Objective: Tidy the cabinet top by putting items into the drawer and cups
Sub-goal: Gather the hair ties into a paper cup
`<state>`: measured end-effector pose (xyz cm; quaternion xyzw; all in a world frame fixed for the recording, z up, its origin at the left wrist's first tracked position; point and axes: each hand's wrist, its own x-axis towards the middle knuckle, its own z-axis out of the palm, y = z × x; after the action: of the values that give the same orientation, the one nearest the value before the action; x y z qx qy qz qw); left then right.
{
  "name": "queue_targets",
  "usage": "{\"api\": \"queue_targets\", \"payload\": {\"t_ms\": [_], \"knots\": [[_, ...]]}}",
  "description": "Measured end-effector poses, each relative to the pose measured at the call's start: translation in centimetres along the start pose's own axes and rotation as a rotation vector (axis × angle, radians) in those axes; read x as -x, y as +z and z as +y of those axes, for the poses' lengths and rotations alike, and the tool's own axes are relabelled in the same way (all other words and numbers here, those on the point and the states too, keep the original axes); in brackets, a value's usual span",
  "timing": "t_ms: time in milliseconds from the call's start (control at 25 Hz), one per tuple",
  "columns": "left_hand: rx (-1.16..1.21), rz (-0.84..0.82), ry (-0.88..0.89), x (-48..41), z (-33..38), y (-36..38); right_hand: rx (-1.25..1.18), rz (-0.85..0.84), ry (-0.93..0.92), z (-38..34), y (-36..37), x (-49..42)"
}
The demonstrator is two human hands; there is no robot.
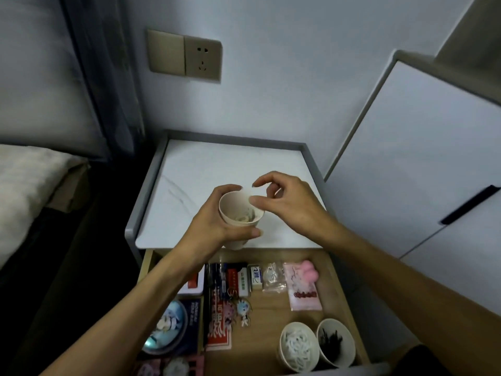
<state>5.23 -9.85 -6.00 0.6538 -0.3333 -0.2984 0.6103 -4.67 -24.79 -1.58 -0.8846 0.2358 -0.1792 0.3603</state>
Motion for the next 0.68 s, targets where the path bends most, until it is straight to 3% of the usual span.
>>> {"api": "queue_targets", "payload": {"t_ms": [80, 280, 360, 520, 680], "knots": [[-0.021, -0.048, -0.02, 1.1, -0.6, 0.9, 0.016, -0.086, 0.089, 1.3, 1.0, 1.5], [-0.067, -0.238, -0.167, 2.9, -2.0, 2.5, 0.198, -0.185, 0.063, 4.9, 2.4, 4.4], [-0.275, -0.229, -0.171, 2.9, -2.8, 2.5, 0.273, -0.225, 0.047, 6.3, 3.0, 5.6], [-0.854, -0.23, 0.037, 3.0, -6.0, 2.9, 0.428, -0.263, -0.074, 7.2, 4.5, 7.8], [-0.991, -0.318, -0.033, 4.7, -9.3, 4.3, 0.406, -0.556, 0.012, 8.3, 4.2, 8.6]]}}
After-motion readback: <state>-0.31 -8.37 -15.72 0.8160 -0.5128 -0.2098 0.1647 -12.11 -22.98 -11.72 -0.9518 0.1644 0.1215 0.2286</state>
